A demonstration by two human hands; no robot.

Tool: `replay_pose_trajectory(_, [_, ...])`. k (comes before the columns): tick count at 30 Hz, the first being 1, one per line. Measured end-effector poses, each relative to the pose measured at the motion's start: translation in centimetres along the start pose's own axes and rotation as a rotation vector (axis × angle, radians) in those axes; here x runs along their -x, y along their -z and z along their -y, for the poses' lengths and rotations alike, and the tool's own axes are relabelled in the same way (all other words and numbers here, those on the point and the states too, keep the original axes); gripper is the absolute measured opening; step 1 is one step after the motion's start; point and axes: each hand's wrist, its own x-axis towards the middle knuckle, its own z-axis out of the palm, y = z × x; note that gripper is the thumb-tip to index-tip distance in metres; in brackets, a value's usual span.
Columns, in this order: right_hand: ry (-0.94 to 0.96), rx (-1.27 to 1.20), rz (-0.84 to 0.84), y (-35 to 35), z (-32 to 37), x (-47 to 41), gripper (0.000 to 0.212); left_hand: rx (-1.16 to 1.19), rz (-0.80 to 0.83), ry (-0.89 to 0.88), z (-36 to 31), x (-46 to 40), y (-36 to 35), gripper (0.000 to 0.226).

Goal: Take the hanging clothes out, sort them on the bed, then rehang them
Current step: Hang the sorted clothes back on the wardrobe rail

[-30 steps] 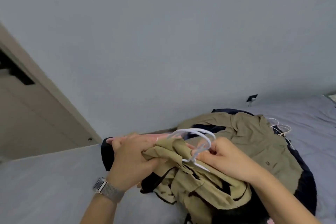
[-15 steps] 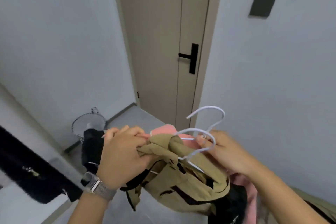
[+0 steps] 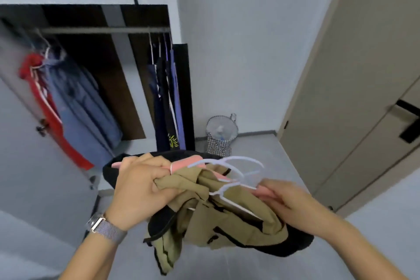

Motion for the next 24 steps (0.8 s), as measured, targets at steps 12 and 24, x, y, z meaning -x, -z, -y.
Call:
replay_pose_trajectory(12, [-0.205, -0.603, 0.489, -15.7, 19.5, -12.4, 0.070, 0.093, -0.199, 0.442, 18.5, 5.5, 9.6, 0.009])
replay_pose_trajectory(24, [-0.208, -1.014, 0.167, -25.8, 31.0, -27.6, 0.022, 0.349, -0.251, 0.871, 29.3, 2.7, 14.0, 0.020])
